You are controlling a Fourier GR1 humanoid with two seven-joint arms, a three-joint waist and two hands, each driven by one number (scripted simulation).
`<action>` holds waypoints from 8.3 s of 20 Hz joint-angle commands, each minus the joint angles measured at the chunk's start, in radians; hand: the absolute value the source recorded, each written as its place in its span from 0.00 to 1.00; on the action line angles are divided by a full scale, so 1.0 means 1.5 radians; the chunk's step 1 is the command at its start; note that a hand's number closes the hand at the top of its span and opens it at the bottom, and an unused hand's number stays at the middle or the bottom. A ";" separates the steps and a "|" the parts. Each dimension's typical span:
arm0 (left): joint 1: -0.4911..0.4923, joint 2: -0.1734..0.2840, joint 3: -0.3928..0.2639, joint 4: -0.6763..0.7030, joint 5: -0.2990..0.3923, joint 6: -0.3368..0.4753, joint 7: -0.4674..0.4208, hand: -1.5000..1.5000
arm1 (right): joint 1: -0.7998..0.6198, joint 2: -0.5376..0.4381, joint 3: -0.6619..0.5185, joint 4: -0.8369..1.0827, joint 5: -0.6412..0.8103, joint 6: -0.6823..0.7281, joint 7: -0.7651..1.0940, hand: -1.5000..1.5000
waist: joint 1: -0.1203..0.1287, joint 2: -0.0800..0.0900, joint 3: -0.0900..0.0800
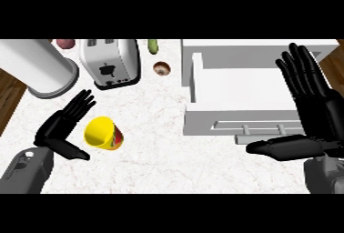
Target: Pick up the cup, place it into the drawer and close the drawer
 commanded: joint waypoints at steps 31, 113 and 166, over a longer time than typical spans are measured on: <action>-0.111 -0.062 -0.052 0.342 -0.135 0.073 -0.341 0.00 | -0.028 -0.017 -0.015 0.003 -0.030 0.028 0.028 0.00 | -0.025 0.012 -0.003; -0.583 -0.231 -0.315 0.237 0.259 0.595 0.165 0.00 | -0.113 -0.015 0.013 0.045 -0.116 0.124 0.015 0.00 | -0.133 0.032 0.002; -0.334 -0.099 -0.272 0.004 0.419 0.453 0.028 0.00 | -0.460 -0.175 0.045 0.913 0.323 0.019 -0.293 1.00 | 0.123 0.023 0.005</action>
